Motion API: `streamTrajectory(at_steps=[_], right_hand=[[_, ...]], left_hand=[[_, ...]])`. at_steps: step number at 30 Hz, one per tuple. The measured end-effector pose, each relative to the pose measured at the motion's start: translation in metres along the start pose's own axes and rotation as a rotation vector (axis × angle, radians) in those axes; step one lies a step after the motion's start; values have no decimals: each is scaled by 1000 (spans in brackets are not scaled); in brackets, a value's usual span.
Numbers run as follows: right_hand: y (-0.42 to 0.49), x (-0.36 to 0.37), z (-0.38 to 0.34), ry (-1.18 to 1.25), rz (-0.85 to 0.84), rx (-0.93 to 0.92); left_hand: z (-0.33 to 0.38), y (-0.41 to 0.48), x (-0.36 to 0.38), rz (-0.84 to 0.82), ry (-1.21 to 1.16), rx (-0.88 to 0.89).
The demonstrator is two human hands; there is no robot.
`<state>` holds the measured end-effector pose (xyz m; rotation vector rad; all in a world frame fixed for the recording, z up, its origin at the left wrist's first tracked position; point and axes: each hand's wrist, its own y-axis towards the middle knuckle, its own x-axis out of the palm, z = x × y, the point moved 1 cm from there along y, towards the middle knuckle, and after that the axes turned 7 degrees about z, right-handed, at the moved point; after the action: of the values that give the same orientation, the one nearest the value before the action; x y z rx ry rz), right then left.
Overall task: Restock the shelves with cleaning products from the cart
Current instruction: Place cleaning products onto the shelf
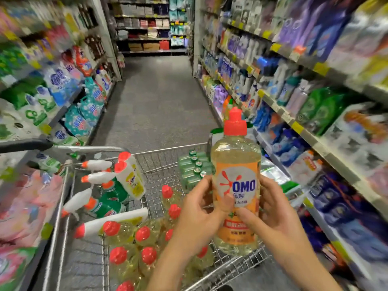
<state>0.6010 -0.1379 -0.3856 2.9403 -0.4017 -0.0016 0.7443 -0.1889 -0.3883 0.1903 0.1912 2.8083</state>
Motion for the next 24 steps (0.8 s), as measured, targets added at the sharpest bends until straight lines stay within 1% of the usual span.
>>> streamTrajectory(at_steps=[3,8,11,16,21,24], right_hand=[[-24,-17,-9,-12,83,-42],[-62,-52,-30,-42,225,-89],[-90,-80,-44,-66,330,-122],[-157,-142,-69,-69,505,-173],[-242,-204,-100,-139,687,-189],[-294,-238,-116,-191,795,-186]], left_hand=[[7,-8,20,-100,10,-3],[19,-25,64,-215,0,9],[28,-39,99,-307,-2,43],[41,-80,178,-482,-51,74],[51,-138,264,-639,-57,125],[57,-180,312,-752,-70,126]])
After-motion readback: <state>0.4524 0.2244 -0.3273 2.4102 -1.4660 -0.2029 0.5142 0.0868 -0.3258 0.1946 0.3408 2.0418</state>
